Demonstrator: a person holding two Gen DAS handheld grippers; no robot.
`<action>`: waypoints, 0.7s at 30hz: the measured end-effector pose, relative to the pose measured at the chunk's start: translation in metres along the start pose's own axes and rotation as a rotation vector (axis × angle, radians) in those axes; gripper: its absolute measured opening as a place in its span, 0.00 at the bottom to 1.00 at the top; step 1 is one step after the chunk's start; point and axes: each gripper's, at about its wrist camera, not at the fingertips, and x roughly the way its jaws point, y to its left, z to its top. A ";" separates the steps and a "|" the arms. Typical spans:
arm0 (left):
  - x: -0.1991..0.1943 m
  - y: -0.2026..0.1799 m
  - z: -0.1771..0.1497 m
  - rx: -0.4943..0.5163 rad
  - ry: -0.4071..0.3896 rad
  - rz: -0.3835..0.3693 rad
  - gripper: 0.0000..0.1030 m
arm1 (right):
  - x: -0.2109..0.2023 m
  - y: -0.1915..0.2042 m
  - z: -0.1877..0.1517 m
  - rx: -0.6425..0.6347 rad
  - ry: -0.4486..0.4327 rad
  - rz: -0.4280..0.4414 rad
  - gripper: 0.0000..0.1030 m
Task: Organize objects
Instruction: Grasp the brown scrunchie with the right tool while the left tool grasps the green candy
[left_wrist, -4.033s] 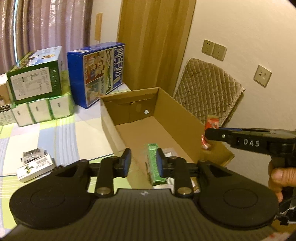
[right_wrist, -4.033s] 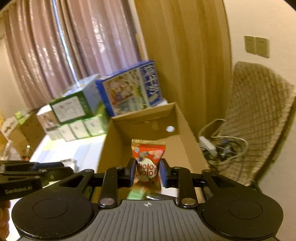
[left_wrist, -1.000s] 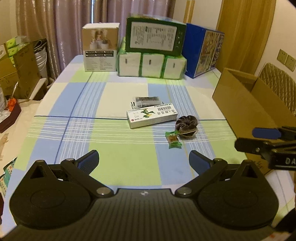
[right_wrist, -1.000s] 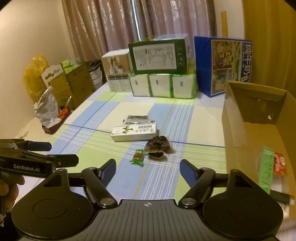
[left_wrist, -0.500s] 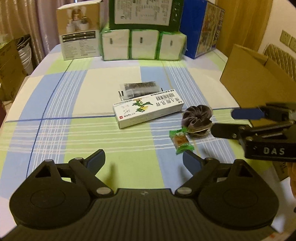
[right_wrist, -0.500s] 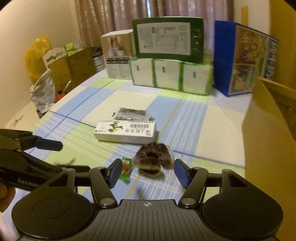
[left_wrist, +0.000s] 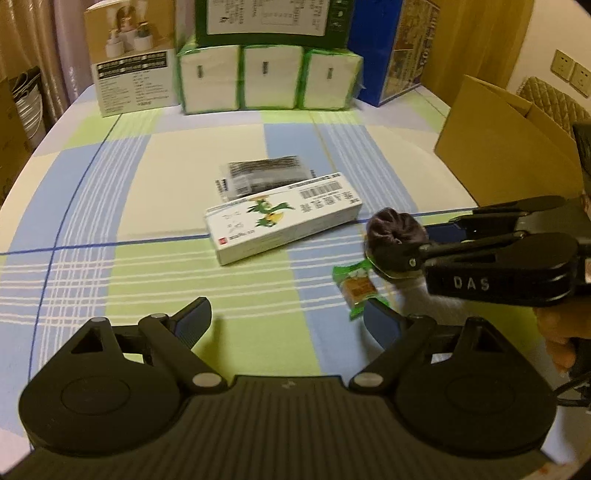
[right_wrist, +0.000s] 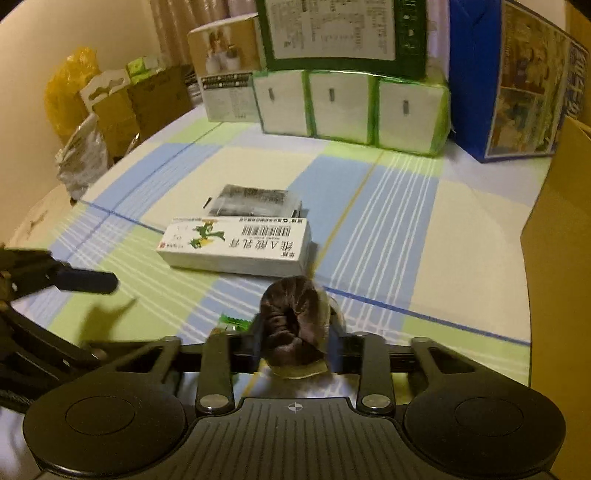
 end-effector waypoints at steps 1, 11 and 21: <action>0.001 -0.002 0.001 0.003 -0.003 -0.008 0.81 | -0.003 -0.002 0.001 0.016 -0.003 -0.006 0.16; 0.027 -0.033 0.008 0.036 -0.013 -0.042 0.49 | -0.030 -0.026 -0.006 0.139 -0.027 -0.090 0.13; 0.032 -0.043 0.008 0.068 0.000 0.002 0.16 | -0.025 -0.021 -0.008 0.132 -0.016 -0.092 0.13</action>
